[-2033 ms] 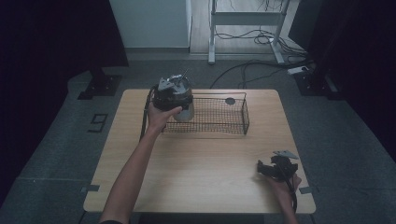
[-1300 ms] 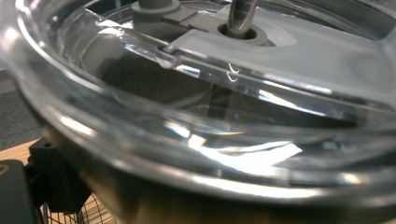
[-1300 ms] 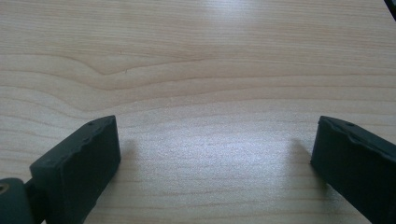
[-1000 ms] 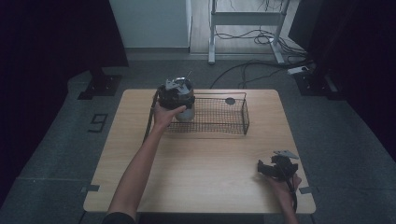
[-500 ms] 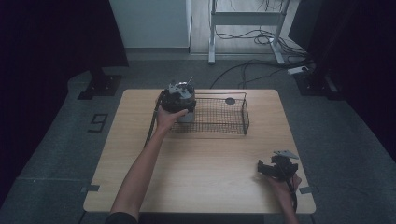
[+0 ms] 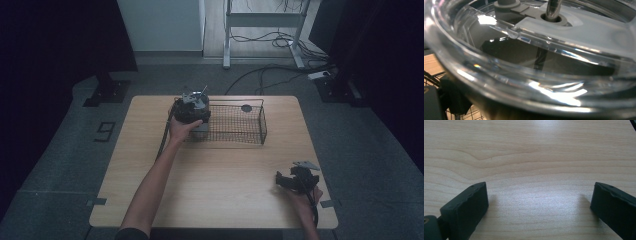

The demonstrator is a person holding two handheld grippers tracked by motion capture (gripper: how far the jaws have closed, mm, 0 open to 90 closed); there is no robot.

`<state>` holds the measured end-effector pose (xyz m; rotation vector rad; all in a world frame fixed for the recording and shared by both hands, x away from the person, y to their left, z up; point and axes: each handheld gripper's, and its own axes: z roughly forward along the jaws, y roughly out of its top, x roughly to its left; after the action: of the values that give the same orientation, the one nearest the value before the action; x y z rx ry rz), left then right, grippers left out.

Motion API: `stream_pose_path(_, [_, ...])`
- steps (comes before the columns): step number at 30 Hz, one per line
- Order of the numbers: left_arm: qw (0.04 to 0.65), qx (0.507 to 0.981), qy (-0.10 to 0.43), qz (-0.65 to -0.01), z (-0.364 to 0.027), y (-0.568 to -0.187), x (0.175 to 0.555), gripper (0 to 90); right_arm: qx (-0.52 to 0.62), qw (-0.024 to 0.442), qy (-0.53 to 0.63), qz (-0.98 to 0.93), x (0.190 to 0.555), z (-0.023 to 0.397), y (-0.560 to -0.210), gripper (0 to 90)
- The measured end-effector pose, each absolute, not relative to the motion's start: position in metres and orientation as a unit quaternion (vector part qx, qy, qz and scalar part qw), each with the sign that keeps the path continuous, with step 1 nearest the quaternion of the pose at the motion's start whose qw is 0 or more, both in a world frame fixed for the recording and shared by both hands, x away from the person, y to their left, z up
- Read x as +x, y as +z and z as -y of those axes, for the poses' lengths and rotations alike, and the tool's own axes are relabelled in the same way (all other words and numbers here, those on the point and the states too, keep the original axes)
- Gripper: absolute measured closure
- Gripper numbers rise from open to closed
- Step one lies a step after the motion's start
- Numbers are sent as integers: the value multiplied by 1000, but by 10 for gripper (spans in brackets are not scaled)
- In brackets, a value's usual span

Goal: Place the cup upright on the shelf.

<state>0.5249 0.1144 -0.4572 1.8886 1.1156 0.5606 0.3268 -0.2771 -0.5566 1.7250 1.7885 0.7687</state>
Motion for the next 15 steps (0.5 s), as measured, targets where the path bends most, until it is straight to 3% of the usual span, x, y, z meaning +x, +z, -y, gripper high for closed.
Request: stream_pose_path(15, [416,757,231,-448,-109,-469,523,39,639,267,285,-663,327,277,-557,10])
